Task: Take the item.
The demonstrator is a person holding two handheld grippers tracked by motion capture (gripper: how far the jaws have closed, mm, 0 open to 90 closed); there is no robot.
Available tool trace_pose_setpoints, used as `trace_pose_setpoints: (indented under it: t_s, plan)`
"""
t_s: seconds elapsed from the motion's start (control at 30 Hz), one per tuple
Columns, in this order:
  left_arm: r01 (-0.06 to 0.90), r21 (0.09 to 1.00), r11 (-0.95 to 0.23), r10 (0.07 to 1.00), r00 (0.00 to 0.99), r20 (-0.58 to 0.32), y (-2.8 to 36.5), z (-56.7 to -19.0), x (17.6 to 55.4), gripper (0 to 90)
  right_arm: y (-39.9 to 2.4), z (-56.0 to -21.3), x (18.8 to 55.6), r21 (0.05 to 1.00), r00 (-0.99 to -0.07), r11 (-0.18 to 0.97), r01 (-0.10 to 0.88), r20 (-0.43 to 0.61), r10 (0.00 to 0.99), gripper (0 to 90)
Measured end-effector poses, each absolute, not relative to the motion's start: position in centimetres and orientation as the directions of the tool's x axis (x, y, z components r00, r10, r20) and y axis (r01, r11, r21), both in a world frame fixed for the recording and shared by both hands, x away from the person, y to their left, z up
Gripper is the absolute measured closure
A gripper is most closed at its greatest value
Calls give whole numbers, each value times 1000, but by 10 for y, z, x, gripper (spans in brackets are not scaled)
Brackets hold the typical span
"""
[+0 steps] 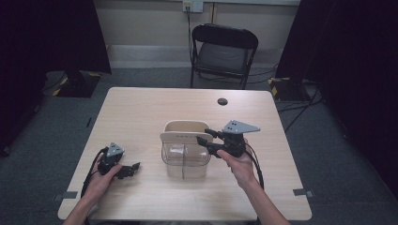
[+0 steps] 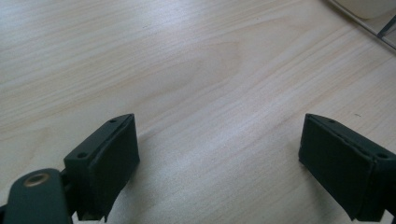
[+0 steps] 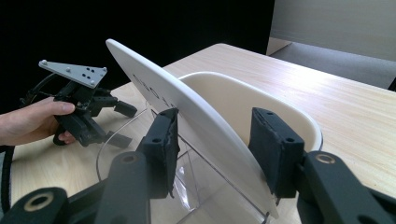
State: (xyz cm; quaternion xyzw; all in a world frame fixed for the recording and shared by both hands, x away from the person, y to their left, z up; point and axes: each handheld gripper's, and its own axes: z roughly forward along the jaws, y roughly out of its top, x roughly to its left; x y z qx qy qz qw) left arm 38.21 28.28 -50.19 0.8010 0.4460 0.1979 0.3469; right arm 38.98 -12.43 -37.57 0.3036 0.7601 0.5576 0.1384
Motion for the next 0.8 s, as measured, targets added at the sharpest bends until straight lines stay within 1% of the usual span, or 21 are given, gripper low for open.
trace_pose_setpoints:
  t_s: [0.8]
  plan:
    - [577,732,-362,852,524,7,283,-502,382,115,-124,-375,390,932,-777,194,305,126,617,534]
